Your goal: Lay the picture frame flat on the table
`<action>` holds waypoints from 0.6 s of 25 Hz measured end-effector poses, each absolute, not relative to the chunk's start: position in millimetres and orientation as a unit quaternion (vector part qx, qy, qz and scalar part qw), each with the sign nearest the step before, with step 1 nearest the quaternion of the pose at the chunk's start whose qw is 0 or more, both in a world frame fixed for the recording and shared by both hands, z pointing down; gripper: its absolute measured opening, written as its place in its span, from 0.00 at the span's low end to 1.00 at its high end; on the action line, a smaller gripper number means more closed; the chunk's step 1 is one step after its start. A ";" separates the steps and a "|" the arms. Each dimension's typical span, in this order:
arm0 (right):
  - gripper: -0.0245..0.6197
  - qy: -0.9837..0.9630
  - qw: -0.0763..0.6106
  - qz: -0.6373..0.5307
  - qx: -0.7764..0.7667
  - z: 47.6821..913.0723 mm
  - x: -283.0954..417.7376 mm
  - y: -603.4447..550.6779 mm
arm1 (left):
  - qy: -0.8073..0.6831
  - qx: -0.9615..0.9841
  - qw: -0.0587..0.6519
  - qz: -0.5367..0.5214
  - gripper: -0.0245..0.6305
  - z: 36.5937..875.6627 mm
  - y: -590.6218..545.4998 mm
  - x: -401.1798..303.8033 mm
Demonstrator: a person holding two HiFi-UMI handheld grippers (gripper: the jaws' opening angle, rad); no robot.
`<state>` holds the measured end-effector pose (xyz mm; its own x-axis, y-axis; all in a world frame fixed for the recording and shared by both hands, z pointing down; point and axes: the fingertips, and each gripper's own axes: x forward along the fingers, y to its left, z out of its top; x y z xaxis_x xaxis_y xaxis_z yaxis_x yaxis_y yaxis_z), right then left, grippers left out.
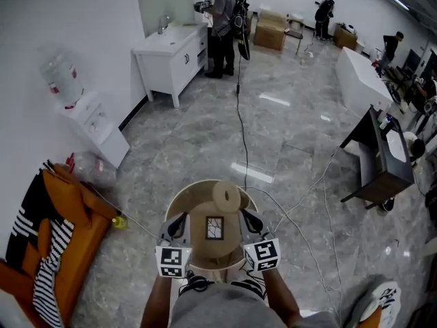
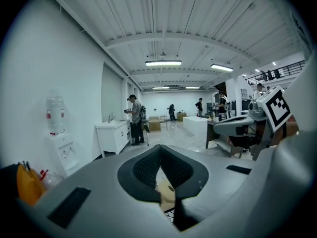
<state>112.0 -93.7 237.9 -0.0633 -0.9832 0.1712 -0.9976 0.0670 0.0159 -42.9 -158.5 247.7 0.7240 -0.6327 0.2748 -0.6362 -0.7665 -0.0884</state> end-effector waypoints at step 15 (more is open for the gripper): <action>0.04 -0.719 0.062 0.056 0.690 241.2 105.7 -74.7 | -0.329 0.933 0.000 0.148 0.06 249.7 -141.8 -42.9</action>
